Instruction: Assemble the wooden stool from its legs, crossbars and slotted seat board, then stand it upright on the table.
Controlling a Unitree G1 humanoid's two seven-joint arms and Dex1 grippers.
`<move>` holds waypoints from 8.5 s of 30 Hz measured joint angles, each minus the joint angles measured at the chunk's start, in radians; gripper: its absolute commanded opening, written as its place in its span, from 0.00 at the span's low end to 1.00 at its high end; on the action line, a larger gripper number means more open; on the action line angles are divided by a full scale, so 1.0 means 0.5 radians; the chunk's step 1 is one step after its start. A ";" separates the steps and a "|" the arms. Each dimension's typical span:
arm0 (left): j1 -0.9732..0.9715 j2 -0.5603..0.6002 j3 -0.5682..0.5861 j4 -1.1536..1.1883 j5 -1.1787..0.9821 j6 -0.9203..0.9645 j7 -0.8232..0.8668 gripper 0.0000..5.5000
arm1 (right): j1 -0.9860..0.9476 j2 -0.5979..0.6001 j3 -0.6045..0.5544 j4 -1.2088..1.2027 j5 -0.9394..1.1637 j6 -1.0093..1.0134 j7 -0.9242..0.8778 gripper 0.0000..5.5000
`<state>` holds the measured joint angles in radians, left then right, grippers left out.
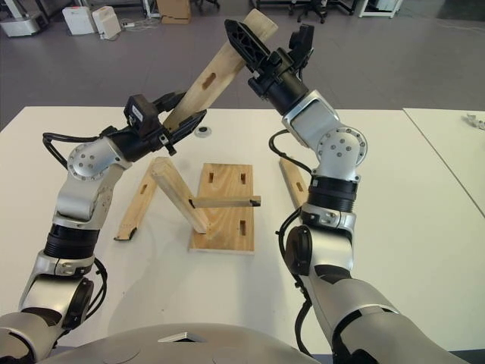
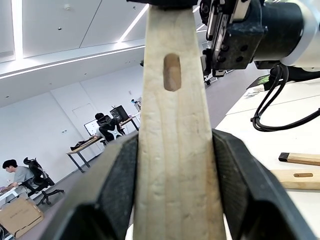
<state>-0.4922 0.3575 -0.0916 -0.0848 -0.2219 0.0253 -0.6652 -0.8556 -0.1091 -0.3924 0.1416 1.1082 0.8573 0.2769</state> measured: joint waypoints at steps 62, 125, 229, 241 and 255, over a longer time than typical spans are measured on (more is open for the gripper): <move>0.307 -0.283 -0.094 -0.835 -0.023 0.510 0.511 0.75 | 1.491 -0.891 0.229 -1.373 -0.041 -0.124 -0.785 0.18; 0.202 -0.276 0.326 -0.615 -0.514 0.601 0.579 0.75 | 0.678 -1.098 0.132 0.134 -0.177 -0.269 0.152 0.84; 0.370 0.043 -0.035 0.498 0.512 0.128 0.347 0.75 | 0.911 -0.712 0.320 0.563 -1.989 -1.394 0.487 0.84; 0.586 0.001 0.067 0.142 0.451 0.300 0.453 0.75 | 1.457 -0.546 0.218 0.095 -1.761 -0.692 0.192 0.60; 0.580 -0.127 0.737 -0.530 -0.266 0.906 0.682 0.75 | 1.464 -0.509 0.096 0.028 -1.734 -0.764 -0.061 0.24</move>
<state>-0.2023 0.2940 0.2769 -0.3498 -0.3547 0.4782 -0.3244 -0.1238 -0.3638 -0.3444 0.1558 0.2413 0.4753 0.2464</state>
